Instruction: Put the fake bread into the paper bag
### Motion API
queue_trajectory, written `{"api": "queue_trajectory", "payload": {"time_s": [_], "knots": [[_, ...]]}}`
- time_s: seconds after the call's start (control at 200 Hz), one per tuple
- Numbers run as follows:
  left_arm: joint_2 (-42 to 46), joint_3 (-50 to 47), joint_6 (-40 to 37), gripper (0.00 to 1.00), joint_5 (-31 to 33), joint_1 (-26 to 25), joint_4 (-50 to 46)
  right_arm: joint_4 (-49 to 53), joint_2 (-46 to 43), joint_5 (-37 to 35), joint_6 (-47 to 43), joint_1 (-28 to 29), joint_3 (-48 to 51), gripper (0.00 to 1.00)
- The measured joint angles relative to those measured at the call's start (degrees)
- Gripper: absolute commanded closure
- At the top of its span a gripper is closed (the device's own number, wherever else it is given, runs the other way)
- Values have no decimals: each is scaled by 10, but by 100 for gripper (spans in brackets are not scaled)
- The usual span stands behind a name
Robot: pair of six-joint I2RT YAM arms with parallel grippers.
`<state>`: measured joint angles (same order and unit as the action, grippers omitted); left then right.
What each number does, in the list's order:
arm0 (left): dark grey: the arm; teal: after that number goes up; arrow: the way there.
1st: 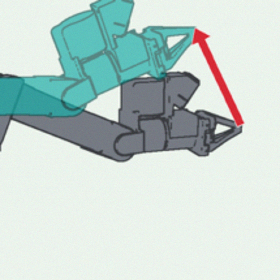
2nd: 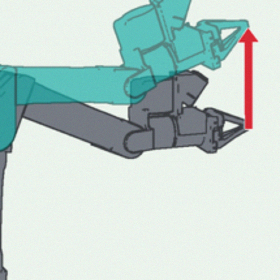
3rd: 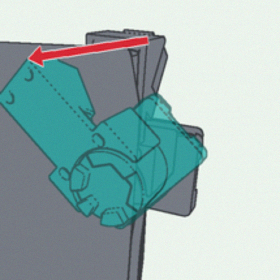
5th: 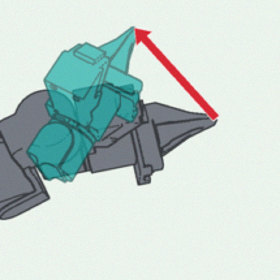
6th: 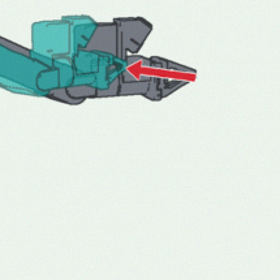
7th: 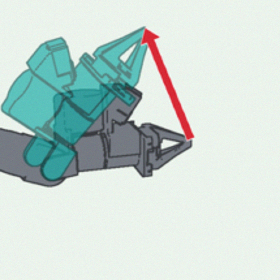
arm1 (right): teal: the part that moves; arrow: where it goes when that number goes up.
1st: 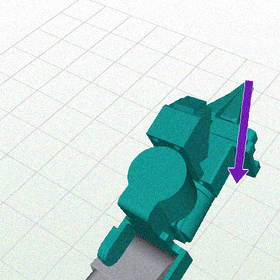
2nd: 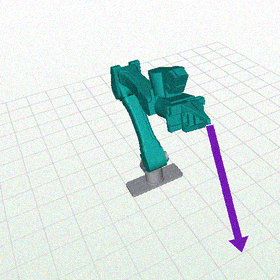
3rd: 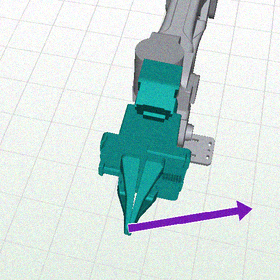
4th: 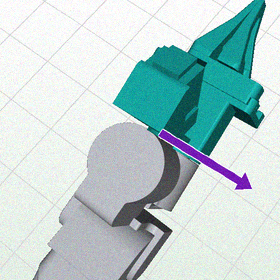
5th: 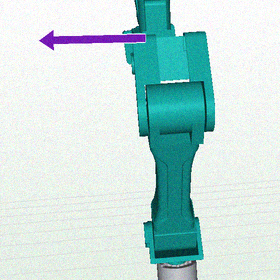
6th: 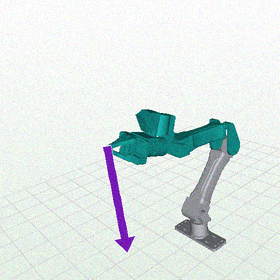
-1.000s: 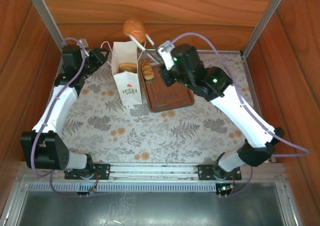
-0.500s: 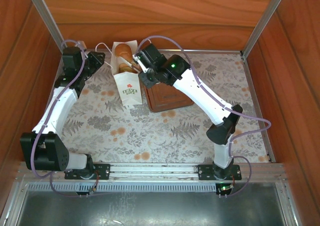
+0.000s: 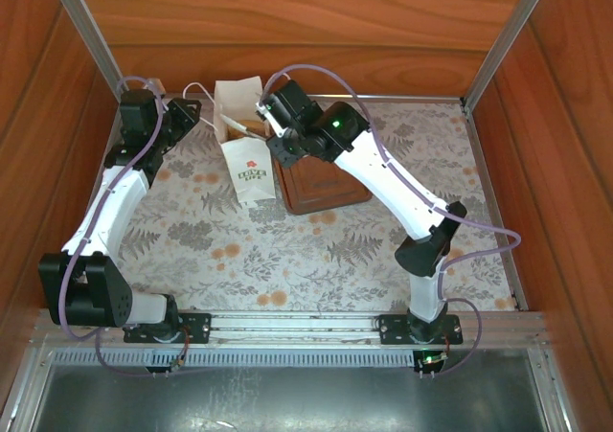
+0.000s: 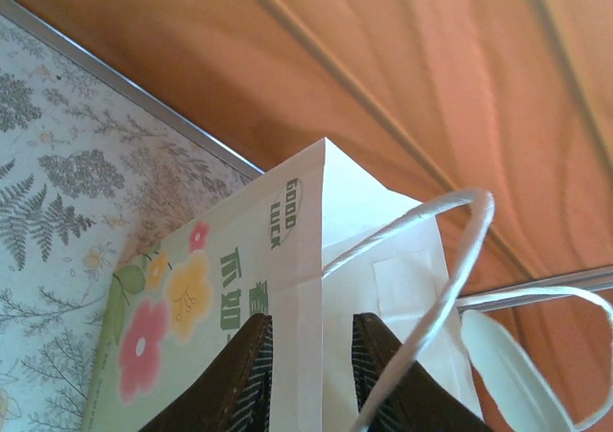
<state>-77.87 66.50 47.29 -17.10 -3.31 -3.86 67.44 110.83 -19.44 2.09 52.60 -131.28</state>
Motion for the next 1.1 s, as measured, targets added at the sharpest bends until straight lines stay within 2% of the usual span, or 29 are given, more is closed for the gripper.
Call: {"api": "queue_trajectory", "payload": {"time_s": [0.2,0.35,0.465,0.615,0.735,0.915,1.1], "knots": [[10,-6,-7,49,-6,0,0,-7,-31,18,0,-1,-2,51],[31,-18,-26,42,3,0,-9,-47,-115,56,4,-14,43,51],[56,-43,-38,36,18,0,-15,-91,-212,86,21,-48,123,51],[96,-89,-44,29,47,3,-18,-150,-340,111,64,-131,275,51],[131,-130,-44,26,77,3,-17,-172,-404,122,96,-192,395,51],[188,-191,-35,23,122,3,-16,-174,-404,126,125,-226,509,53],[235,-264,-2,18,154,3,-3,-207,-320,144,133,-226,559,55]]}}
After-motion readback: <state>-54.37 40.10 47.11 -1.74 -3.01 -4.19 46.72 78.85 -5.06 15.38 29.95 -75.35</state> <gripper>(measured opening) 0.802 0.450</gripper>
